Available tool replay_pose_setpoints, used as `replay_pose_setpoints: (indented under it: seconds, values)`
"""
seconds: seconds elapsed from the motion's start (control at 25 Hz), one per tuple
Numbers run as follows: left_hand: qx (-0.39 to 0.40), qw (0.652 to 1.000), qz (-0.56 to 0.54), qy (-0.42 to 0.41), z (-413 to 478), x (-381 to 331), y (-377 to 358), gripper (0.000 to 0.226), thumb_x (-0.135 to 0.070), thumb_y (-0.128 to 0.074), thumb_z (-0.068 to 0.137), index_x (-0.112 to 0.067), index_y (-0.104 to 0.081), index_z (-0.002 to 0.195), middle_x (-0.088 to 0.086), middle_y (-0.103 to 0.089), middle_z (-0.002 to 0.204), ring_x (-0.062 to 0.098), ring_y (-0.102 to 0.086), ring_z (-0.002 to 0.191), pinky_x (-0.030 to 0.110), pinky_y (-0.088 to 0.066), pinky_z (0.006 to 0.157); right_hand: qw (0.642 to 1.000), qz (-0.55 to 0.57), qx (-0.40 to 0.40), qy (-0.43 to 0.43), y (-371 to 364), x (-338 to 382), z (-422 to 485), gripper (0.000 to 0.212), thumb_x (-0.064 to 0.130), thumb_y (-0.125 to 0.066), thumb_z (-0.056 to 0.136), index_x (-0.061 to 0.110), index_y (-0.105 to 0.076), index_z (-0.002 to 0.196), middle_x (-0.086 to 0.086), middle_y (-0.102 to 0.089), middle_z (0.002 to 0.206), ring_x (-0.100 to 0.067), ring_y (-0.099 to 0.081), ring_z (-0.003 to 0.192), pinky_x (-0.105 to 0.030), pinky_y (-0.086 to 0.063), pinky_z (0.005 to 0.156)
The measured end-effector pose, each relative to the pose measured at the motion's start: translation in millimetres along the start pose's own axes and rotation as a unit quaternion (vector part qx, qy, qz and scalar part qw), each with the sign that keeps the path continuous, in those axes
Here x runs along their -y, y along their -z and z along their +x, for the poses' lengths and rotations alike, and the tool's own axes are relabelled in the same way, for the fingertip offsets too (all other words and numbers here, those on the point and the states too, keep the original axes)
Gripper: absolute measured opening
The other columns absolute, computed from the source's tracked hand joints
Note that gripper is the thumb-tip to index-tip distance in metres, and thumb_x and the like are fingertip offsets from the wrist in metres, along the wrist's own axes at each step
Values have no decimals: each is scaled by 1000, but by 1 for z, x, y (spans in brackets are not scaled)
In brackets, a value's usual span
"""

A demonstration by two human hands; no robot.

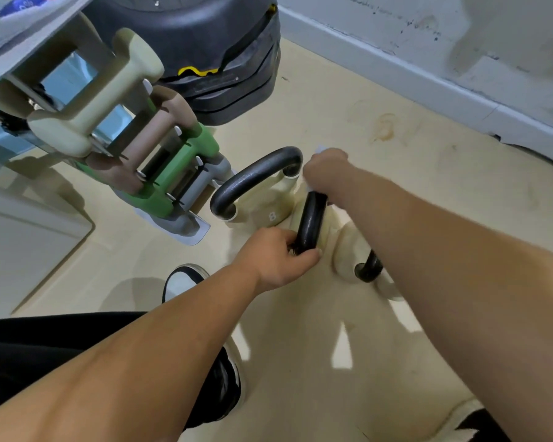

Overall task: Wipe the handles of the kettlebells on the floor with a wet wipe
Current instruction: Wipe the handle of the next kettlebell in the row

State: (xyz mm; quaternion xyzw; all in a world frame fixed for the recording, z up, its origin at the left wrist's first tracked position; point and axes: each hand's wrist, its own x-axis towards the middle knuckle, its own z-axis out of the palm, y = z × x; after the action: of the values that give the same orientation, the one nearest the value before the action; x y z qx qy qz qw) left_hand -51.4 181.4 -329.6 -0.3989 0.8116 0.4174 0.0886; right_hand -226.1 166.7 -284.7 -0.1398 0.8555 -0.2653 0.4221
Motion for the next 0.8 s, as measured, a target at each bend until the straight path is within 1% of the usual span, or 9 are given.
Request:
replay_pose_setpoints:
  seconds: [0.08, 0.16, 0.28, 0.36, 0.44, 0.48, 0.6, 0.72, 0.8]
  values:
    - [5, 1000, 15, -9, 0, -1, 0, 48, -69, -61, 75, -23, -70, 77, -2, -70, 71, 16, -68, 72, 38, -59, 72, 998, -48, 42, -4, 8, 2, 6, 42, 12, -48, 97, 5, -53, 139, -18, -58, 137, -38, -60, 125, -48, -53, 101]
    - [13, 1000, 22, -11, 1, -3, 2, 47, -67, -62, 77, -20, -67, 73, 0, -66, 66, 19, -64, 66, 39, -58, 69, 999, -46, 18, -2, 12, 8, 6, 40, 12, -51, 95, 8, -56, 135, -15, -60, 135, -34, -63, 116, -43, -54, 95]
    - [25, 999, 36, -18, 0, -5, 3, 50, -64, -62, 81, -16, -58, 66, -1, -55, 57, 19, -55, 58, 35, -51, 62, 997, -66, -39, 20, -14, -9, -12, 51, 16, -50, 94, 11, -32, 141, -16, -48, 137, -33, -56, 114, -38, -45, 85]
    - [25, 999, 39, -25, -2, -7, 2, 46, -61, -62, 83, -19, -59, 66, -3, -59, 59, 19, -58, 60, 33, -48, 61, 995, -77, -47, 45, -27, -26, -37, 61, 17, -48, 97, 8, -14, 147, -18, -45, 136, -35, -55, 111, -37, -37, 82]
    - [22, 998, 40, -32, -4, -11, 2, 35, -52, -64, 87, -24, -60, 67, -4, -62, 61, 17, -60, 63, 30, -45, 57, 998, -18, -33, 47, -32, -44, -59, 73, 22, -46, 99, 10, 0, 155, -15, -49, 133, -36, -57, 109, -37, -39, 81]
    - [20, 998, 48, -36, -6, -12, 2, 31, -47, -64, 89, -27, -57, 66, -6, -60, 60, 15, -57, 62, 28, -41, 56, 999, 7, -18, 44, -34, -52, -69, 72, 26, -44, 100, 14, 1, 155, -13, -53, 129, -34, -59, 104, -38, -44, 79]
    - [13, 998, 50, -40, -7, -12, 1, 30, -45, -63, 90, -32, -51, 65, -10, -57, 60, 14, -55, 63, 26, -39, 56, 999, 33, 0, 22, -39, -55, -70, 60, 28, -46, 99, 17, -13, 147, -12, -59, 117, -30, -62, 97, -39, -49, 76]
    - [7, 999, 37, -22, -4, -8, -2, 40, -61, -62, 84, -25, -62, 68, -4, -66, 65, 18, -63, 68, 32, -52, 63, 996, 83, -32, 16, -31, -31, -34, 37, 16, -51, 91, 19, -28, 120, -9, -49, 108, -27, -52, 90, -35, -42, 69]
    - [-6, 999, 40, -19, -1, -3, -5, 48, -69, -59, 79, -22, -69, 75, -2, -71, 71, 18, -68, 72, 38, -58, 71, 998, 26, -35, 40, -19, -11, -10, 29, 16, -52, 86, 17, -36, 111, -12, -53, 110, -28, -55, 94, -36, -44, 74]
